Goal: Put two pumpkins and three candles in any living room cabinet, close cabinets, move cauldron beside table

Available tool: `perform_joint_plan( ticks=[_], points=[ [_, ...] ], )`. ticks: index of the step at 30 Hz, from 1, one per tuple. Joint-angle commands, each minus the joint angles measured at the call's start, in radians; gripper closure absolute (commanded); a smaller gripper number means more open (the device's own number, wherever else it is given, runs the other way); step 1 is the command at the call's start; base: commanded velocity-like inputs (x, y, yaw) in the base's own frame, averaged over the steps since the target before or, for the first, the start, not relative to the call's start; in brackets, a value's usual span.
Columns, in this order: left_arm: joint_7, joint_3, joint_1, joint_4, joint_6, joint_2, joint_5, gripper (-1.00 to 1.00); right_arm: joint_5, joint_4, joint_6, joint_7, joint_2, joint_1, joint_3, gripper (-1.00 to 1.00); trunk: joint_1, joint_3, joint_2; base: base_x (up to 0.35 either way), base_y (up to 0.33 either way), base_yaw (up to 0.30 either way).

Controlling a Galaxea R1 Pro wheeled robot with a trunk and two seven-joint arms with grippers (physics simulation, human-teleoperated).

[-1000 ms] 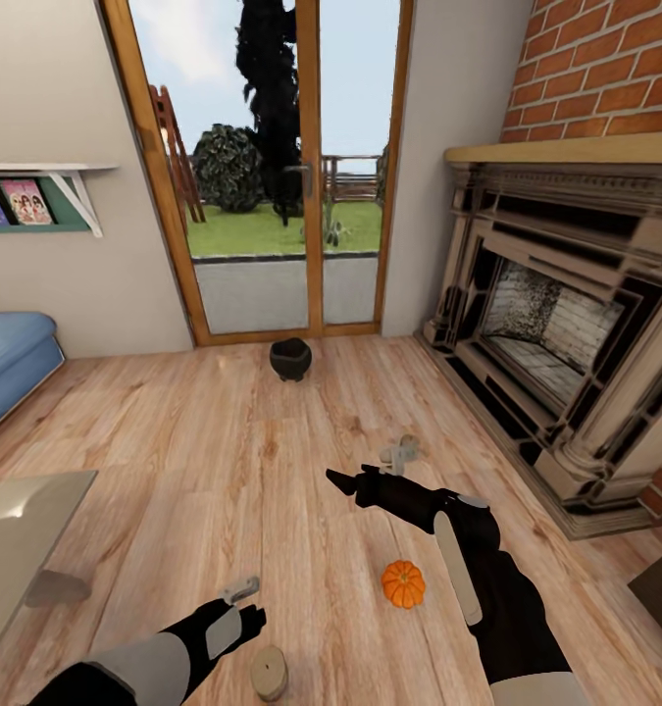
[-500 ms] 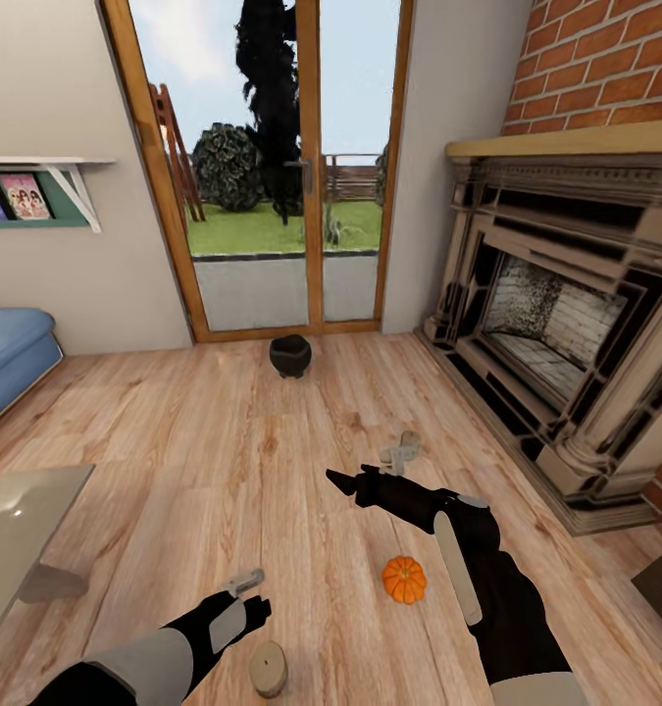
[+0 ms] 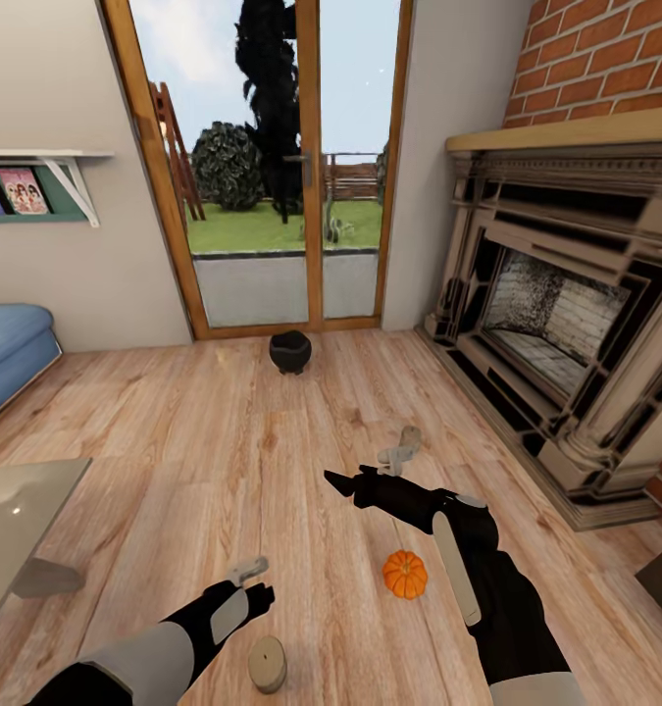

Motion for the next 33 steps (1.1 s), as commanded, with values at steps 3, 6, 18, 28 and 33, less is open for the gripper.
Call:
perform_joint_plan(
  ticks=[3,6,18,28,33],
  points=[
    [0.0,0.0,0.0,0.007,-0.001,0.003,0.001,-1.0,0.0,0.0,0.0,0.0,0.0,0.0,0.004,-1.0,0.012,-0.009,-0.021,0.0,0.0,0.0],
    [0.0,0.001,0.0,0.011,-0.005,0.005,0.003,-1.0,-0.001,0.0,0.0,0.0,0.0,0.0,0.004,-1.0,0.023,-0.019,-0.042,0.0,0.0,0.0],
    [0.001,0.004,0.0,0.015,-0.01,0.01,0.009,-1.0,-0.002,0.001,0.0,0.002,0.0,0.0,0.016,-1.0,0.069,-0.056,-0.126,0.0,0.0,0.0],
    [-0.001,0.004,0.0,0.017,-0.013,0.01,0.009,-1.0,-0.002,0.001,0.0,0.002,0.0,0.0,0.019,-1.0,0.107,-0.088,-0.196,0.0,0.0,0.0],
    [-0.008,0.004,0.0,0.016,-0.008,0.015,0.01,-1.0,-0.002,0.001,0.0,0.002,0.0,0.0,0.019,-1.0,0.127,-0.103,-0.231,0.0,0.0,0.0]
  ],
)
